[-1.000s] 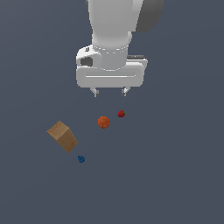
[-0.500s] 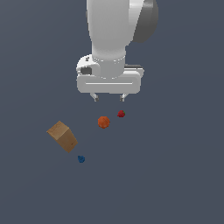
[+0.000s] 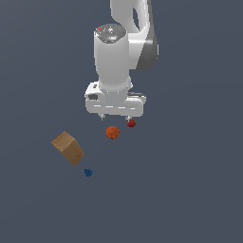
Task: Pick up a designated object from a clutter of objects.
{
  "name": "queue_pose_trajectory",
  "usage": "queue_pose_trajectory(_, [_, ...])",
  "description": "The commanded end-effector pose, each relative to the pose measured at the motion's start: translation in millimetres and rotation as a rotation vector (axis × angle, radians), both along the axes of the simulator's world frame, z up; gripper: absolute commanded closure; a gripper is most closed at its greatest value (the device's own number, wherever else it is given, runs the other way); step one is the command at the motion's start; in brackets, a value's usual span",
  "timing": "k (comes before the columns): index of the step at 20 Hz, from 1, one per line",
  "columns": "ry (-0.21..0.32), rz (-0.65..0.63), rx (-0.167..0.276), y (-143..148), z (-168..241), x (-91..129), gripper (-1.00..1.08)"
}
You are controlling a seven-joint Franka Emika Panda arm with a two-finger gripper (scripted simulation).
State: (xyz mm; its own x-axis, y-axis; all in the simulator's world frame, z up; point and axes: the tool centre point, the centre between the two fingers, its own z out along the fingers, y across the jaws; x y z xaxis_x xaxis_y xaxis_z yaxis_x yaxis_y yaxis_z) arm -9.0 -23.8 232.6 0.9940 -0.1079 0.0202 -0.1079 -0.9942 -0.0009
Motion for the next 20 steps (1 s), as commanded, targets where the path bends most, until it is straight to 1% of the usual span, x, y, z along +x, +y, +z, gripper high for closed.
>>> queue_pose_trajectory(1, [0.004, -0.039, 0.002, -4.7, -25.1, -7.3, -0.92])
queue_pose_trajectory(6, [0.010, -0.117, 0.005, -13.6, -71.7, -25.9, -0.92])
queue_pose_trajectory(10, [0.014, -0.167, 0.005, -19.0, -99.4, -40.6, -0.92])
queue_pose_trajectory(15, [0.018, -0.211, 0.005, -23.5, -122.3, -55.1, -0.92])
queue_pose_trajectory(20, [0.020, -0.234, 0.004, -25.8, -133.8, -63.2, -0.92])
